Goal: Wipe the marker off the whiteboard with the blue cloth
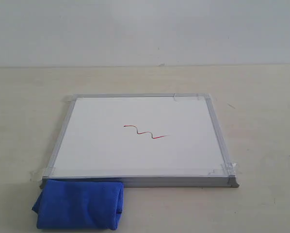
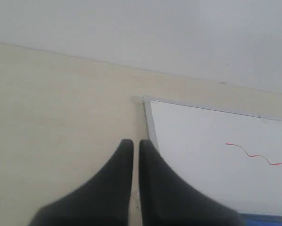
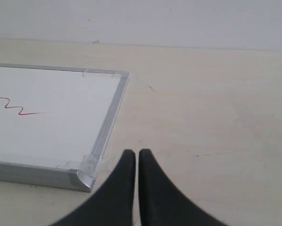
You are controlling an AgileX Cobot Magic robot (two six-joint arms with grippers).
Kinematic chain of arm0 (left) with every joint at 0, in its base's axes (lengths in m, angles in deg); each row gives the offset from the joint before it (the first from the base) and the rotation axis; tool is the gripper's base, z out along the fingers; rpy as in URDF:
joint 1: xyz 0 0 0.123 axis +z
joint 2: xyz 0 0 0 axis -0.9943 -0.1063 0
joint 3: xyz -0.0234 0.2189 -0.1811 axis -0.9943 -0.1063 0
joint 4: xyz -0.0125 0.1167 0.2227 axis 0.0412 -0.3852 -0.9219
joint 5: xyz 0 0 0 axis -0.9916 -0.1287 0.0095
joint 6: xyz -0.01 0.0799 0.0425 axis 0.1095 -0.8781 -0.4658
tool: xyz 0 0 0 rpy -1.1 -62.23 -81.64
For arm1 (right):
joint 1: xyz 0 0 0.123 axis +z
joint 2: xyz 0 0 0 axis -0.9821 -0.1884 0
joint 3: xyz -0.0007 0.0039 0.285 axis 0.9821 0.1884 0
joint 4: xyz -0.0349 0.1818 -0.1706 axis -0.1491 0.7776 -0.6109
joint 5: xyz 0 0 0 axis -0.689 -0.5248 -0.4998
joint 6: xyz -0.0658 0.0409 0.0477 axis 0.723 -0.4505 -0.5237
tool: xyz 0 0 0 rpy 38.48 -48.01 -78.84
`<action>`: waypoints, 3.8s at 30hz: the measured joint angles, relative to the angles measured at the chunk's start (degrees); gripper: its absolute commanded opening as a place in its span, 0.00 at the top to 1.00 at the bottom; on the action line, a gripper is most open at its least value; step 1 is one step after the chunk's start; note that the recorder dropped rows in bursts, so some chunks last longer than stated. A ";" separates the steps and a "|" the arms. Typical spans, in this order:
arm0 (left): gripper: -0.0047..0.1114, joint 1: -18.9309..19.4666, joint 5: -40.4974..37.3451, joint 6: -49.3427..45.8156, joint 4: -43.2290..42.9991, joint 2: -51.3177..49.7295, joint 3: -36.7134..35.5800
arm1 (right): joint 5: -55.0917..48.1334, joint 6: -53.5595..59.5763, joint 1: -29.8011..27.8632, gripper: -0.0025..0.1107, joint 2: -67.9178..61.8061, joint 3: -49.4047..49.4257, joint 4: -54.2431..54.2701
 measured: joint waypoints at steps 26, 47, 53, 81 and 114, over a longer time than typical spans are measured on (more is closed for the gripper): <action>0.92 0.00 0.00 0.00 0.00 0.00 0.00 | 13.05 0.00 0.00 0.98 0.00 0.00 0.00; 0.92 0.00 0.00 0.00 0.00 0.00 0.00 | 8.39 -3.42 0.00 0.98 -13.66 -17.35 0.91; 0.92 0.00 0.00 0.00 0.00 0.00 0.00 | 12.36 -4.54 0.00 0.98 -13.67 -17.59 0.91; 0.92 0.00 0.00 0.00 0.00 0.00 0.00 | -9.46 34.09 45.45 0.98 -77.60 -53.54 16.16; 0.92 0.00 0.00 0.00 0.00 0.00 0.00 | -27.67 2.02 51.81 0.46 -119.16 -86.19 1.39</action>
